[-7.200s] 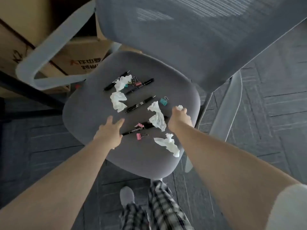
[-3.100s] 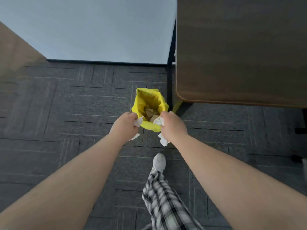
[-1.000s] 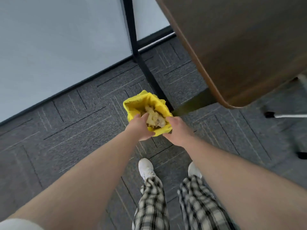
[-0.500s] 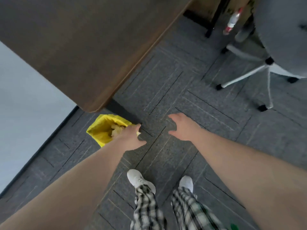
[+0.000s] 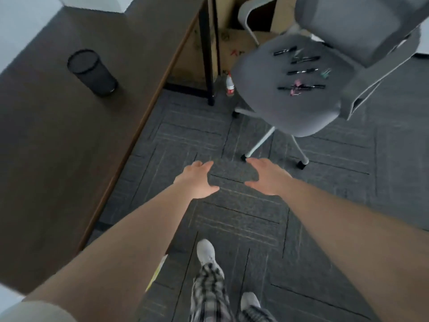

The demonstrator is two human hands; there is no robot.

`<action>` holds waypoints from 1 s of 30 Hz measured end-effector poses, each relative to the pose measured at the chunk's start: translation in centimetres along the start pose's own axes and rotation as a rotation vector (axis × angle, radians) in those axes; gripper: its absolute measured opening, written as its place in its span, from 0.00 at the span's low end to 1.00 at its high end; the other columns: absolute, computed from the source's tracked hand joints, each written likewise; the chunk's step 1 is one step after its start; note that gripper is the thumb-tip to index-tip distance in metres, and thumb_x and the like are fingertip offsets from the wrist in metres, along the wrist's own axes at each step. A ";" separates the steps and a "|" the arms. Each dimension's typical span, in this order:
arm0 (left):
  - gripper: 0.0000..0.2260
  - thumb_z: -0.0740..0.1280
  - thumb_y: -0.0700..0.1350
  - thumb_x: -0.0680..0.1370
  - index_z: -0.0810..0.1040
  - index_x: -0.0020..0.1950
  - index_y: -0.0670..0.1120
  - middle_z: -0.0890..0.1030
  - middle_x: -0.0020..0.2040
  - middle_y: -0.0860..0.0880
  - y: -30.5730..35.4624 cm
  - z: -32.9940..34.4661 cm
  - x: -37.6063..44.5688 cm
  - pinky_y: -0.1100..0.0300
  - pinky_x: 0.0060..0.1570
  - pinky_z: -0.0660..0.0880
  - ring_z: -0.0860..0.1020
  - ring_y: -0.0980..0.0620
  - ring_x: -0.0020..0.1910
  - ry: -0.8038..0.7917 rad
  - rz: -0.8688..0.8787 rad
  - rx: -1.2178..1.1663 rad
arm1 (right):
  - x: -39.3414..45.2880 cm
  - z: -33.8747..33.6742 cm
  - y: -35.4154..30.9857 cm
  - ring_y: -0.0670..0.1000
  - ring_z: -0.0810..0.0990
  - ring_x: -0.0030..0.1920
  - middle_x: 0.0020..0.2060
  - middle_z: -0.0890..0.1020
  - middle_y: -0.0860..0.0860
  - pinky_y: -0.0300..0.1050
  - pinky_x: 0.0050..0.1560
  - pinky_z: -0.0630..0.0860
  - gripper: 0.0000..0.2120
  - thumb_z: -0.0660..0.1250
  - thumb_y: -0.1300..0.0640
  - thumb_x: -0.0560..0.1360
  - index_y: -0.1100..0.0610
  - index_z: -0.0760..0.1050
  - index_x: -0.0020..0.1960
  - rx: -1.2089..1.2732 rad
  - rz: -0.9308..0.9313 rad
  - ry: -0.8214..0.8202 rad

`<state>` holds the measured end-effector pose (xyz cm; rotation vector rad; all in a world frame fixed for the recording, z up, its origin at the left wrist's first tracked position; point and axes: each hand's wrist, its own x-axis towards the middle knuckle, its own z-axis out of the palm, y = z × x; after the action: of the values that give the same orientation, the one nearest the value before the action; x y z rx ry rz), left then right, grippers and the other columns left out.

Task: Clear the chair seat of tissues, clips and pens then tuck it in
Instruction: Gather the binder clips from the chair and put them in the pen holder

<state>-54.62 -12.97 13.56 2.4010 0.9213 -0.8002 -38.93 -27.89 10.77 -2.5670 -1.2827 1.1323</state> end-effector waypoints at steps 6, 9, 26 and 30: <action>0.36 0.66 0.58 0.74 0.52 0.76 0.54 0.59 0.75 0.46 4.1 -8.9 9.7 0.39 0.65 0.68 0.61 0.40 0.72 0.036 0.157 0.156 | 3.8 -8.9 3.8 0.60 0.65 0.71 0.74 0.59 0.53 0.61 0.63 0.72 0.34 0.64 0.44 0.76 0.46 0.51 0.77 0.009 0.172 0.126; 0.35 0.66 0.57 0.74 0.53 0.76 0.54 0.60 0.75 0.46 6.0 -12.7 13.3 0.39 0.64 0.69 0.61 0.41 0.72 0.037 0.248 0.204 | 5.2 -12.5 5.5 0.61 0.65 0.70 0.72 0.60 0.54 0.61 0.63 0.72 0.34 0.64 0.45 0.77 0.47 0.51 0.77 0.024 0.265 0.131; 0.29 0.66 0.57 0.74 0.62 0.72 0.53 0.64 0.70 0.47 20.2 -20.9 37.3 0.43 0.62 0.71 0.65 0.42 0.67 -0.144 0.362 0.397 | 21.4 -21.8 18.4 0.61 0.74 0.61 0.63 0.68 0.55 0.55 0.53 0.76 0.28 0.63 0.50 0.78 0.46 0.56 0.74 0.171 0.398 0.134; 0.30 0.67 0.54 0.75 0.58 0.74 0.54 0.59 0.74 0.48 22.7 -20.9 42.5 0.42 0.62 0.72 0.63 0.41 0.69 -0.143 0.326 0.410 | 25.7 -21.8 20.8 0.61 0.74 0.58 0.62 0.67 0.55 0.54 0.48 0.76 0.27 0.63 0.51 0.78 0.46 0.57 0.73 0.189 0.359 0.083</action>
<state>-5.23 2.91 5.60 2.6933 0.3146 -1.0948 -1.22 -17.52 4.24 -2.7304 -0.6761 1.1173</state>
